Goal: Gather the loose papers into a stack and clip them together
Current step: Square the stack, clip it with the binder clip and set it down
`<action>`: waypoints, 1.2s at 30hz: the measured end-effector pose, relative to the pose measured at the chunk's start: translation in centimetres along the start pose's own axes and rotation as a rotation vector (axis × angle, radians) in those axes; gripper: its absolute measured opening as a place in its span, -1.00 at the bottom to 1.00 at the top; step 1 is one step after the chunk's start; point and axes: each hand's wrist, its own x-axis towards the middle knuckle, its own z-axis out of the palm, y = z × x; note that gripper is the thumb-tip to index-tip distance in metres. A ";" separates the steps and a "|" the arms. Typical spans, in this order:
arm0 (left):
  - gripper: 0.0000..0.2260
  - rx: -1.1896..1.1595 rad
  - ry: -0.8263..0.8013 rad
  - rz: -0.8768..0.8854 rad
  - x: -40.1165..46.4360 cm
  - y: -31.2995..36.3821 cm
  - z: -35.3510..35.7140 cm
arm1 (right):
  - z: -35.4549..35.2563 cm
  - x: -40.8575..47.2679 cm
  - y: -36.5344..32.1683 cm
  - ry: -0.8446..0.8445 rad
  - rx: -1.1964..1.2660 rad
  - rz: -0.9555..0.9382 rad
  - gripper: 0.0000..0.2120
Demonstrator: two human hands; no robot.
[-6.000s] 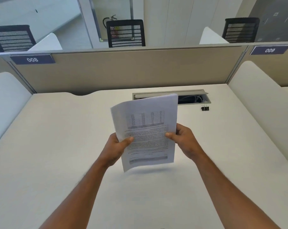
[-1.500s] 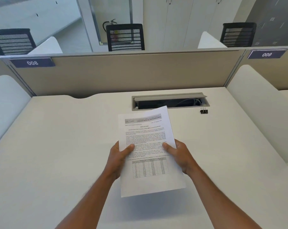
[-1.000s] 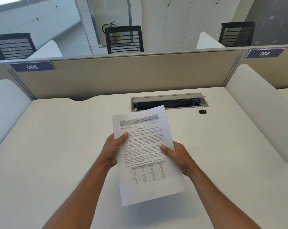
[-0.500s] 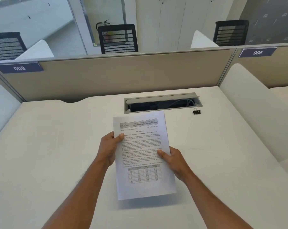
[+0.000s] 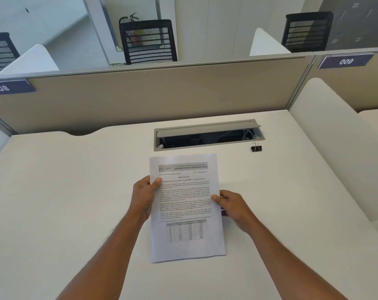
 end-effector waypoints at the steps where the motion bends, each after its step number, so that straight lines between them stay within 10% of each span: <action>1: -0.84 0.005 0.005 -0.002 0.3 -0.1 0.2 | -0.7 0.8 -0.4 0.016 -0.012 0.002 -0.84; 10: -0.85 0.018 0.018 -0.022 2.0 -0.9 0.9 | -11.8 12.3 -5.4 0.502 -0.465 -0.102 -0.76; 14: -0.85 0.009 0.029 -0.024 2.4 -1.4 0.7 | -15.2 15.1 -8.1 0.526 -0.776 -0.118 -0.52; 21: -0.84 -0.003 0.027 -0.021 2.6 -1.6 0.3 | -16.9 17.7 -7.4 0.431 -1.020 -0.068 -0.74; 28: -0.83 -0.012 0.033 -0.016 2.3 -1.7 -0.2 | -16.4 16.2 -4.7 0.485 -1.045 -0.103 -0.70; 36: -0.85 -0.039 0.028 0.013 0.2 -1.2 -0.6 | -11.8 10.2 -5.7 0.591 -0.495 -0.102 -0.85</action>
